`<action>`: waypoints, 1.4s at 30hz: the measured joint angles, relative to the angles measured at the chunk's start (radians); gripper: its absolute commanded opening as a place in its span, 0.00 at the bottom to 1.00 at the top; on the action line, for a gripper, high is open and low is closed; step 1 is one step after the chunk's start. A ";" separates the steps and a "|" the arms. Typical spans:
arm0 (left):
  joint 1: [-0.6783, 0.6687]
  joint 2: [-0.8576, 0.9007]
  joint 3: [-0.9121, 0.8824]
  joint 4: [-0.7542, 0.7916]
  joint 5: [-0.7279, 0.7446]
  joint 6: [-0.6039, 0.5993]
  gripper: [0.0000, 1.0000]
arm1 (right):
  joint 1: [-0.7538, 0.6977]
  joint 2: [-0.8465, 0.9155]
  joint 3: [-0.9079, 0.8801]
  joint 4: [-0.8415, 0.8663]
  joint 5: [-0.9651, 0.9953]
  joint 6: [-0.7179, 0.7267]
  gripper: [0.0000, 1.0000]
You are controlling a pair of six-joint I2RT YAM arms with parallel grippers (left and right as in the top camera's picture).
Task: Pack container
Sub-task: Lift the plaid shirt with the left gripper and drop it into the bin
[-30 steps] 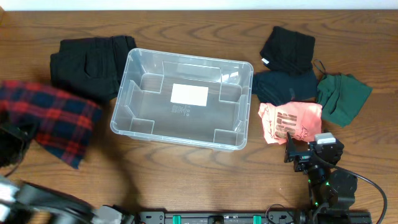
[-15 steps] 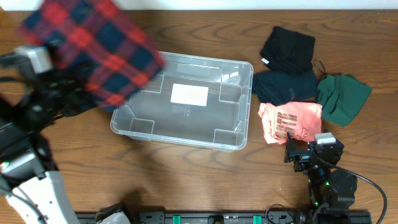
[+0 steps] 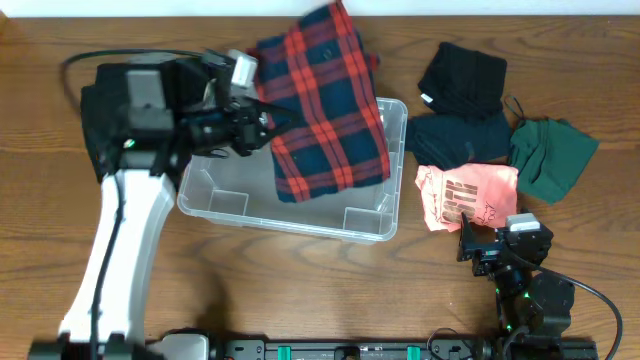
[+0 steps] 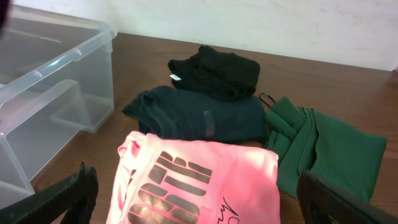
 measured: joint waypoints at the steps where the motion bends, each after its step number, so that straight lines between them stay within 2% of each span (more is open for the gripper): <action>1: -0.001 0.026 0.000 -0.021 0.000 0.000 0.06 | 0.000 0.000 0.000 0.000 0.000 0.000 0.99; 14: -0.001 0.312 0.000 -0.256 -0.055 0.109 0.06 | 0.000 0.000 0.000 0.000 0.000 0.000 0.99; 20: -0.001 0.335 0.000 -0.294 -0.073 0.144 0.06 | 0.000 0.000 0.000 0.000 0.000 0.000 0.99; 27: 0.006 0.335 0.001 -0.391 -0.280 0.185 0.06 | 0.000 0.000 0.000 0.000 0.000 0.000 0.99; 37: 0.006 0.335 0.001 -0.280 -0.556 0.288 0.06 | 0.000 0.000 0.000 0.000 0.000 0.000 0.99; 38: 0.006 0.335 0.001 -0.269 -0.568 0.300 0.07 | 0.000 0.000 0.000 0.000 0.000 0.000 0.99; 40: 0.006 0.335 0.001 -0.241 -0.593 0.323 0.17 | 0.000 0.000 0.000 0.000 0.000 0.000 0.99; 42: 0.006 0.335 0.001 -0.219 -0.607 0.340 0.45 | 0.000 0.000 0.000 0.000 0.000 0.000 0.99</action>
